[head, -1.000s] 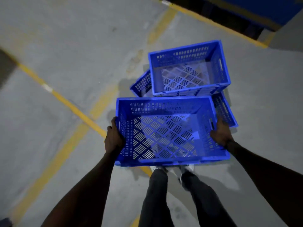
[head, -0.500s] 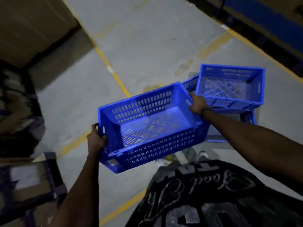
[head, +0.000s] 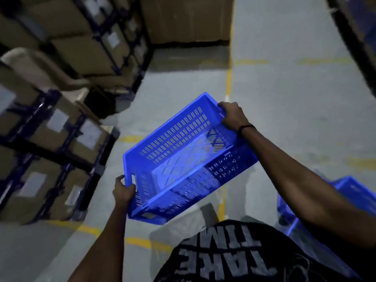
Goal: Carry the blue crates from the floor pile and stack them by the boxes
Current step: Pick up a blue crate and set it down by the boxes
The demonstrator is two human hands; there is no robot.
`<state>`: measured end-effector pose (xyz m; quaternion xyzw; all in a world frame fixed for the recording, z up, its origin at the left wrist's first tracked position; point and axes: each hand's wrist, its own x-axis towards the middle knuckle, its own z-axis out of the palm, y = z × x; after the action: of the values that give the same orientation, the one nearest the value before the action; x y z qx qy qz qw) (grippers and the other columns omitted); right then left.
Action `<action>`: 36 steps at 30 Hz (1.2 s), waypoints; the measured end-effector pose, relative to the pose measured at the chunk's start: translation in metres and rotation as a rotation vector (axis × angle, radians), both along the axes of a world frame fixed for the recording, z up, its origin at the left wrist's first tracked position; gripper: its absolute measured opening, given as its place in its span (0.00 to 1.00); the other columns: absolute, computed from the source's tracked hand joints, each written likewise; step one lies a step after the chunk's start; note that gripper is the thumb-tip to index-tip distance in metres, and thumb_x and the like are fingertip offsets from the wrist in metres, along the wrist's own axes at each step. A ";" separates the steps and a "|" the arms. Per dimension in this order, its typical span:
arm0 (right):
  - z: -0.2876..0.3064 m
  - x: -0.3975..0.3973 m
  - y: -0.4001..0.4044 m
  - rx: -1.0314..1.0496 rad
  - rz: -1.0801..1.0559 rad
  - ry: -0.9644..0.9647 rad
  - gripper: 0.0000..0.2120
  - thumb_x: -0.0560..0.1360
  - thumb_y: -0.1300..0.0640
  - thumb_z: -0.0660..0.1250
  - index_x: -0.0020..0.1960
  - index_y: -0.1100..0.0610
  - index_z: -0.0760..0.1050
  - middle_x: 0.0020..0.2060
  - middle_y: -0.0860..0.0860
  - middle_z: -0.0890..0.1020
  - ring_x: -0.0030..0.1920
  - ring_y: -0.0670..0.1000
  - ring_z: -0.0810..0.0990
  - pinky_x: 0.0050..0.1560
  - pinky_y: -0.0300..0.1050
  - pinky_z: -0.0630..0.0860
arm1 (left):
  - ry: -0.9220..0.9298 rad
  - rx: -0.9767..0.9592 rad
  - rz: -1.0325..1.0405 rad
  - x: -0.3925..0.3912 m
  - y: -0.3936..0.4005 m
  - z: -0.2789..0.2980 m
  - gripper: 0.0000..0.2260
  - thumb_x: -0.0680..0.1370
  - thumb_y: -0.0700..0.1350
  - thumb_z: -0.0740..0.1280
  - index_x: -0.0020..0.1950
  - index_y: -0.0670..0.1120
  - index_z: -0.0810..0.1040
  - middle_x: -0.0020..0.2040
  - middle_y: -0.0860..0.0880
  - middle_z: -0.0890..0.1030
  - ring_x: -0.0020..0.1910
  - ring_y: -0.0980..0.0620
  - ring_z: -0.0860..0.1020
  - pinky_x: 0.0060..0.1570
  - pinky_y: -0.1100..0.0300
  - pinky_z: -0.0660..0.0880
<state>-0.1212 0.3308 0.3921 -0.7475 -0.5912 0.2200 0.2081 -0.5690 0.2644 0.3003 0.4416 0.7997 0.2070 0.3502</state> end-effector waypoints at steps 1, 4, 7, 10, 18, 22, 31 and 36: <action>0.001 -0.014 0.019 0.030 0.050 -0.003 0.32 0.63 0.58 0.60 0.68 0.60 0.73 0.59 0.65 0.79 0.60 0.67 0.75 0.57 0.52 0.72 | -0.031 -0.006 0.057 -0.008 -0.004 -0.003 0.34 0.63 0.50 0.63 0.69 0.44 0.71 0.51 0.35 0.82 0.52 0.34 0.81 0.52 0.46 0.75; 0.002 -0.055 0.073 0.083 0.169 -0.028 0.33 0.65 0.65 0.64 0.71 0.58 0.72 0.58 0.65 0.80 0.61 0.67 0.75 0.55 0.53 0.73 | -0.105 0.003 0.221 -0.028 -0.013 -0.013 0.32 0.64 0.49 0.64 0.69 0.47 0.69 0.51 0.38 0.80 0.50 0.36 0.80 0.50 0.45 0.77; -0.007 -0.092 0.122 0.123 0.265 -0.030 0.34 0.66 0.69 0.64 0.72 0.56 0.72 0.56 0.66 0.81 0.59 0.68 0.75 0.53 0.53 0.72 | -0.175 0.039 0.370 -0.033 -0.018 -0.009 0.26 0.72 0.44 0.67 0.70 0.47 0.66 0.50 0.39 0.79 0.44 0.39 0.79 0.42 0.50 0.73; -0.020 -0.122 0.168 0.118 0.352 0.011 0.34 0.65 0.69 0.64 0.71 0.55 0.73 0.55 0.64 0.82 0.57 0.67 0.77 0.50 0.52 0.72 | -0.184 0.150 0.497 -0.035 -0.016 -0.006 0.27 0.70 0.45 0.65 0.69 0.47 0.66 0.45 0.43 0.80 0.42 0.39 0.80 0.35 0.54 0.71; -0.064 -0.163 0.273 0.051 0.552 0.225 0.33 0.59 0.61 0.58 0.65 0.54 0.75 0.36 0.62 0.82 0.36 0.63 0.78 0.42 0.54 0.75 | -0.028 0.305 0.729 -0.046 0.023 0.007 0.27 0.71 0.41 0.62 0.70 0.53 0.68 0.48 0.44 0.82 0.41 0.46 0.81 0.37 0.57 0.72; -0.076 -0.186 0.309 -0.018 0.654 0.306 0.31 0.61 0.62 0.59 0.64 0.54 0.73 0.30 0.59 0.80 0.28 0.55 0.75 0.32 0.45 0.71 | 0.055 0.354 0.846 -0.046 0.035 0.002 0.29 0.70 0.39 0.61 0.71 0.55 0.68 0.52 0.44 0.81 0.45 0.42 0.80 0.46 0.51 0.75; -0.128 -0.296 0.380 -0.152 0.850 0.152 0.31 0.67 0.74 0.60 0.69 0.56 0.71 0.27 0.53 0.75 0.26 0.48 0.73 0.27 0.32 0.69 | 0.116 0.229 1.035 -0.078 0.046 -0.065 0.33 0.66 0.44 0.58 0.72 0.54 0.66 0.51 0.41 0.80 0.47 0.35 0.79 0.50 0.42 0.77; -0.192 -0.358 0.421 -0.168 0.911 0.124 0.30 0.67 0.69 0.61 0.69 0.56 0.70 0.29 0.53 0.76 0.27 0.46 0.73 0.27 0.35 0.65 | 0.128 0.176 1.026 -0.117 0.075 -0.124 0.33 0.65 0.43 0.59 0.73 0.50 0.65 0.49 0.39 0.79 0.45 0.37 0.78 0.45 0.46 0.76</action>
<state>-0.4792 0.7521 0.1999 -0.4115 -0.8258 0.3805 0.0638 -0.6856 0.3397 0.1760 0.0327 0.9126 0.3907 0.1158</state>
